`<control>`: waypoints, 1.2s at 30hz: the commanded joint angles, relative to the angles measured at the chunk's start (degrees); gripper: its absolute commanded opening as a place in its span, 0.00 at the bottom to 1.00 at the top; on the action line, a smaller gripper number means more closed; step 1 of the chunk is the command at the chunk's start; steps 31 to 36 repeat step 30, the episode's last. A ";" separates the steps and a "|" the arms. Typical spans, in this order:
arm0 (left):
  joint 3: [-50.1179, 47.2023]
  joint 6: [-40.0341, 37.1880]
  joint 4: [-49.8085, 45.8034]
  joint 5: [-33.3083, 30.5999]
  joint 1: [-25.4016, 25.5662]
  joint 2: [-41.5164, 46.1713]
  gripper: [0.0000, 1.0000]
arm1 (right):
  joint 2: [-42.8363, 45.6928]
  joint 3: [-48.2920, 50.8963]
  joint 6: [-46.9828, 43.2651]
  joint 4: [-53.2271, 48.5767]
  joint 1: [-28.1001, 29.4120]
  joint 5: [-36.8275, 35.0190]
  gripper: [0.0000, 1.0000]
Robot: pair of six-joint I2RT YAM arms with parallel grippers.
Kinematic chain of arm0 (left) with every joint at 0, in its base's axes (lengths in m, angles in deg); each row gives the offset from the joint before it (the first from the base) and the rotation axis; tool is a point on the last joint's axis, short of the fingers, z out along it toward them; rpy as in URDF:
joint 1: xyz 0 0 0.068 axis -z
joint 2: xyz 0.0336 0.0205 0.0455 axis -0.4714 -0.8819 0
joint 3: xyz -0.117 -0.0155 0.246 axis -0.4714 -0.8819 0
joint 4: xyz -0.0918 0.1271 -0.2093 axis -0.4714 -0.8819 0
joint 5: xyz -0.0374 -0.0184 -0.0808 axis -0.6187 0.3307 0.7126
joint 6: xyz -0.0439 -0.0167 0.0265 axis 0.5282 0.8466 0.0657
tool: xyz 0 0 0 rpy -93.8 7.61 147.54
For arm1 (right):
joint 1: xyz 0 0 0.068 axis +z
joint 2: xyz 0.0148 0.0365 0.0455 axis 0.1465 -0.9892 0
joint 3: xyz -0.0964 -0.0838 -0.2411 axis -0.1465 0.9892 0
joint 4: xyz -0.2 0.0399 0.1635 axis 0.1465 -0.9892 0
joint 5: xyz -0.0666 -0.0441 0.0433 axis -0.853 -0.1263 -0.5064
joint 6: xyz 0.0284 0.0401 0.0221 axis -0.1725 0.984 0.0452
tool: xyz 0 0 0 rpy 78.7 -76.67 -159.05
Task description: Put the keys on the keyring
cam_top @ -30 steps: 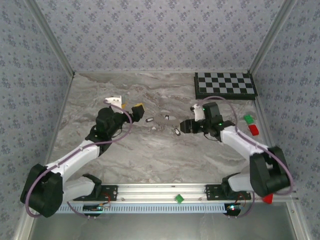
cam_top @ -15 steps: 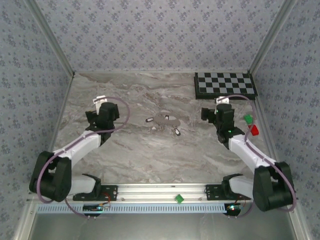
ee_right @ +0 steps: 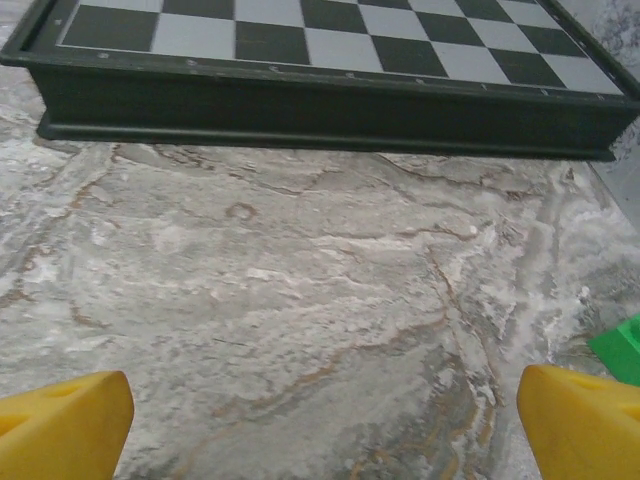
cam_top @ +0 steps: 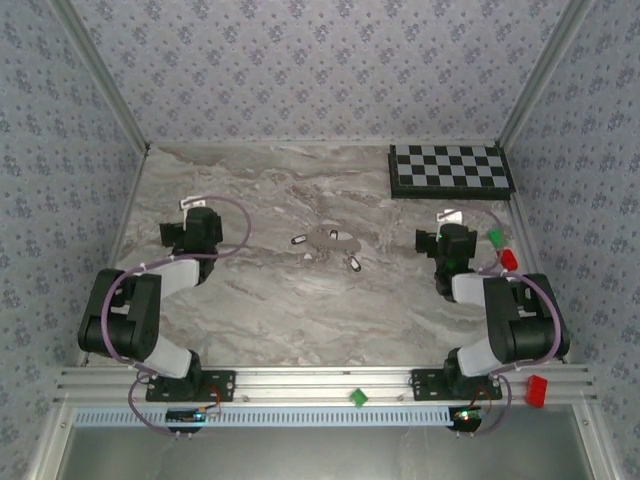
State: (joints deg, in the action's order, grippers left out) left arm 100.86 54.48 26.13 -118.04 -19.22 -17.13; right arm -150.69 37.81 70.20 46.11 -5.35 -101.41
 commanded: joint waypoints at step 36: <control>-8.30 0.28 18.38 28.75 -9.04 -2.30 1.00 | -3.16 0.50 0.31 8.62 -3.77 10.99 0.99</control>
